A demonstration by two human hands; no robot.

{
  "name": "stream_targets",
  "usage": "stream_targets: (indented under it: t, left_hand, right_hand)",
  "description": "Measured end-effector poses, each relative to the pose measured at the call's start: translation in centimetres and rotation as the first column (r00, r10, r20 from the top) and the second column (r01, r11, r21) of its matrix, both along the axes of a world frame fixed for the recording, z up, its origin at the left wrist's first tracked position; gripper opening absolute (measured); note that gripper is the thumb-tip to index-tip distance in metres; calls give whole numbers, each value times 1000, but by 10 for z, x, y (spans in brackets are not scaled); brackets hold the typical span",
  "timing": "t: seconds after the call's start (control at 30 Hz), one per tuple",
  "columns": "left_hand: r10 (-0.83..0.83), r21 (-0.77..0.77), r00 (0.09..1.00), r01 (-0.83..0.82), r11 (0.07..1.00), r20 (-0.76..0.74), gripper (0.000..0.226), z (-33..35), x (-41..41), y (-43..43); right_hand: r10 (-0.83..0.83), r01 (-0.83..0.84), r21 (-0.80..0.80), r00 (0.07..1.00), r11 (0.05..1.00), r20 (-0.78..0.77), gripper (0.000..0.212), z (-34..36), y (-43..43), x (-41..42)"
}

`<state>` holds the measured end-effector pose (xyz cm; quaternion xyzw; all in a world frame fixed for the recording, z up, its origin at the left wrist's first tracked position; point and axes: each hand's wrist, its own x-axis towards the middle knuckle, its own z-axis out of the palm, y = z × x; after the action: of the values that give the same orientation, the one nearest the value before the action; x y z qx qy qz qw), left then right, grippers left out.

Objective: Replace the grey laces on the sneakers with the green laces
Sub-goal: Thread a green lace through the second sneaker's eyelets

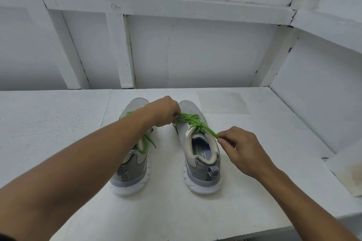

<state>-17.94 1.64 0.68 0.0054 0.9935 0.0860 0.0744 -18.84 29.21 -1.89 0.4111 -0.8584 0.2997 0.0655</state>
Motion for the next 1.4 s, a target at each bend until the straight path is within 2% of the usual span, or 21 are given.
stream_targets:
  t: [0.23, 0.37, 0.63, 0.73, 0.8, 0.97, 1.07, 1.13, 1.2, 1.3, 1.37, 1.4]
  left_hand:
    - [13, -45, 999, -14, 999, -31, 8, -3, -6, -4]
    - [31, -86, 999, -34, 996, -43, 15, -6, -8, -9]
    - [31, -106, 998, -38, 994, -62, 12, 0, -10, -12]
    - [24, -45, 999, -25, 999, -37, 16, 13, -7, -13]
    - [56, 101, 998, -54, 993, -22, 22, 26, 0, -18]
    - [187, 496, 982, -147, 856, -31, 4, 40, 15, -24]
    - [232, 713, 973, -164, 682, 2, 5, 40, 20, -23]
    - [234, 819, 971, -175, 546, 51, 6, 42, 22, -19]
    - [227, 880, 971, -172, 443, 76, 7, 45, 22, -15]
    - [240, 924, 968, -159, 348, 76, 12, 52, 21, -5]
    - [211, 929, 975, -145, 341, 75, 16, 56, 21, 7]
    - [179, 911, 982, -125, 392, 58, 17, 58, 21, 15]
  right_hand:
    - [-17, 18, -19, 1000, 1000, 9, 10, -3, -1, -5]
    - [1, -2, -5, 1000, 1000, -25, 17, -9, -1, -6]
    - [25, -24, 11, 1000, 1000, -10, 10, -11, 1, -7]
    - [-6, 6, 9, 999, 1000, 36, 7, -5, 4, -9]
    - [-47, 51, -42, 995, 998, 89, 7, 3, 7, -12]
    - [-97, 152, -141, 938, 978, 334, 16, 12, 2, -12]
    - [-34, 218, -296, 852, 930, 522, 19, 18, -6, -7]
    - [17, 236, -356, 812, 904, 583, 25, 24, -6, -8]
    - [46, 223, -359, 792, 906, 609, 18, 30, -4, -11]
    - [85, 217, -371, 756, 903, 649, 11, 35, -2, -16]
    - [122, 210, -395, 736, 894, 666, 12, 38, -3, -19]
    - [141, 207, -407, 723, 890, 676, 14, 40, -4, -19]
